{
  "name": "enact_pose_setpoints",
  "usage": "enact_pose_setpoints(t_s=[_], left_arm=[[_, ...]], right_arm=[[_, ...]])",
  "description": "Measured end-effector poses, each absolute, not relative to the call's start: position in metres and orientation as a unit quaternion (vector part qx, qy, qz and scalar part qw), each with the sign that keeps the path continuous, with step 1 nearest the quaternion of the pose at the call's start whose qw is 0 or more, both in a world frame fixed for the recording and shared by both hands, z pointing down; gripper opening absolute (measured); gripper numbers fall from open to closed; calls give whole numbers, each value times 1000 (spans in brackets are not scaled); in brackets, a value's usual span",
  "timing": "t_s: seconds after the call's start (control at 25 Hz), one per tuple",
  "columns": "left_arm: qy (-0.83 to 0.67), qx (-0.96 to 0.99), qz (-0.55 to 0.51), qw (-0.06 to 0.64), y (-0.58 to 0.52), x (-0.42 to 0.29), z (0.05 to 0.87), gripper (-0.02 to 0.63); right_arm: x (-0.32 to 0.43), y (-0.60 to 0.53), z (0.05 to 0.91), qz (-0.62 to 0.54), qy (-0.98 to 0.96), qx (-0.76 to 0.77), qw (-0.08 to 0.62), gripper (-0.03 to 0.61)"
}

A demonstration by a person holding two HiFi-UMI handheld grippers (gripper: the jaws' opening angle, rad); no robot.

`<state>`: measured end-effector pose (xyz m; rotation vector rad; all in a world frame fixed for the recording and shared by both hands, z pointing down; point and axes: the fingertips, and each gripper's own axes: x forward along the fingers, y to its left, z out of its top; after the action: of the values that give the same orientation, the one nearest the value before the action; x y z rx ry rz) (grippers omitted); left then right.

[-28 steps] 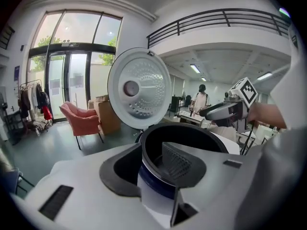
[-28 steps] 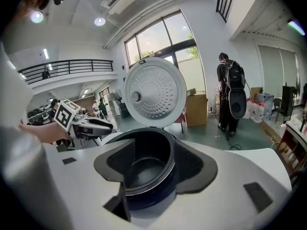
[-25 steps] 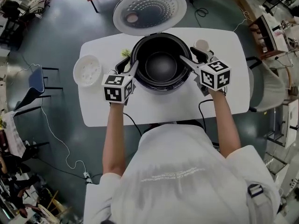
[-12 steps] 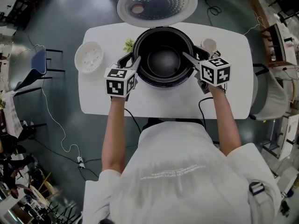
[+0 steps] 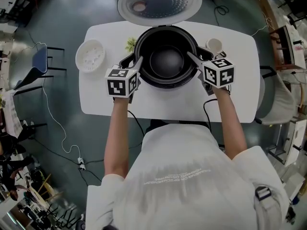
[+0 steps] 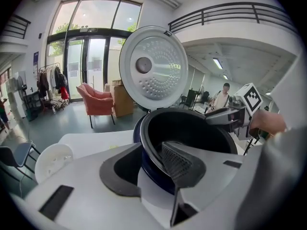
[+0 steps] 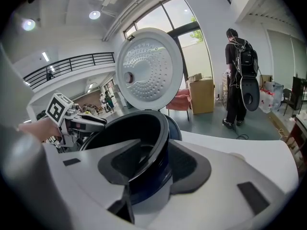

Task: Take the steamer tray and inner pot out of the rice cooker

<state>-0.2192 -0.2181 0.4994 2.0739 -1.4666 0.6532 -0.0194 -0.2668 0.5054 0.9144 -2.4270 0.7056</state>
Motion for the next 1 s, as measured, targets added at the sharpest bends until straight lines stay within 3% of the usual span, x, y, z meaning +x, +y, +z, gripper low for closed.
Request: enact_pose_setpoints(t_s=[0.56, 1.0], left_arm=[[-555, 754, 193, 294, -221, -215, 498, 143], [-576, 735, 132, 331, -217, -217, 496, 89]], right_arm=[[-21, -270, 506, 247, -879, 345, 216, 157], [-14, -270, 507, 259, -857, 382, 228, 138]])
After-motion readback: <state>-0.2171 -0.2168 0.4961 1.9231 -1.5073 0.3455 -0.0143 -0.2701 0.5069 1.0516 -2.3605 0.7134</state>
